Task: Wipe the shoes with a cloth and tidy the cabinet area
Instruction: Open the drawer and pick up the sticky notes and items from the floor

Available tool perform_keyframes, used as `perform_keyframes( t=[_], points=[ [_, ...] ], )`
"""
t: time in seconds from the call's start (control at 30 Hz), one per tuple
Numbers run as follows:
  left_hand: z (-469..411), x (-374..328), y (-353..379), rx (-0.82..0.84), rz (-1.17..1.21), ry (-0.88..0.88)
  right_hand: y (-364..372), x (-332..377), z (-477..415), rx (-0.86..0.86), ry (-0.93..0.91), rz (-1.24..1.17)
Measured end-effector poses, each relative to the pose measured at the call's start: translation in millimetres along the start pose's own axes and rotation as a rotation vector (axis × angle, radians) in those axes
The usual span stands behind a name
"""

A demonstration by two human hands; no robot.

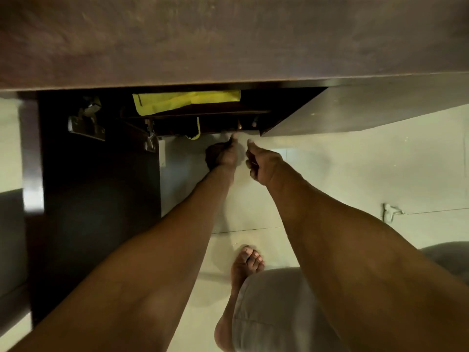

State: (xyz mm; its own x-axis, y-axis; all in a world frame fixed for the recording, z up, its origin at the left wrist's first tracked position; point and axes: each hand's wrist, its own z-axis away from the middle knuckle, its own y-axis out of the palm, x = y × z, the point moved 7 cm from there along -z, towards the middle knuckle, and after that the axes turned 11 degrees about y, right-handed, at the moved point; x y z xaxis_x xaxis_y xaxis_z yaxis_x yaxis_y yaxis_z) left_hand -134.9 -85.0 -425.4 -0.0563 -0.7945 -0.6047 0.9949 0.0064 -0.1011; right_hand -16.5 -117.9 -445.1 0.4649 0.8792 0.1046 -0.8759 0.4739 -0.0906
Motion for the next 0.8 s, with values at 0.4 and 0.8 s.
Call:
perform_keyframes(
  t=[0.4,0.8],
  points=[
    [119.8,-74.6,48.5,0.081,-0.085,0.246,-114.9,105.7,186.0,-0.132,-0.311,1.133],
    [184.7,-101.7,189.6,0.401,-0.494,0.456,-354.8,65.5,161.5,-0.442,-0.533,0.434]
  ],
)
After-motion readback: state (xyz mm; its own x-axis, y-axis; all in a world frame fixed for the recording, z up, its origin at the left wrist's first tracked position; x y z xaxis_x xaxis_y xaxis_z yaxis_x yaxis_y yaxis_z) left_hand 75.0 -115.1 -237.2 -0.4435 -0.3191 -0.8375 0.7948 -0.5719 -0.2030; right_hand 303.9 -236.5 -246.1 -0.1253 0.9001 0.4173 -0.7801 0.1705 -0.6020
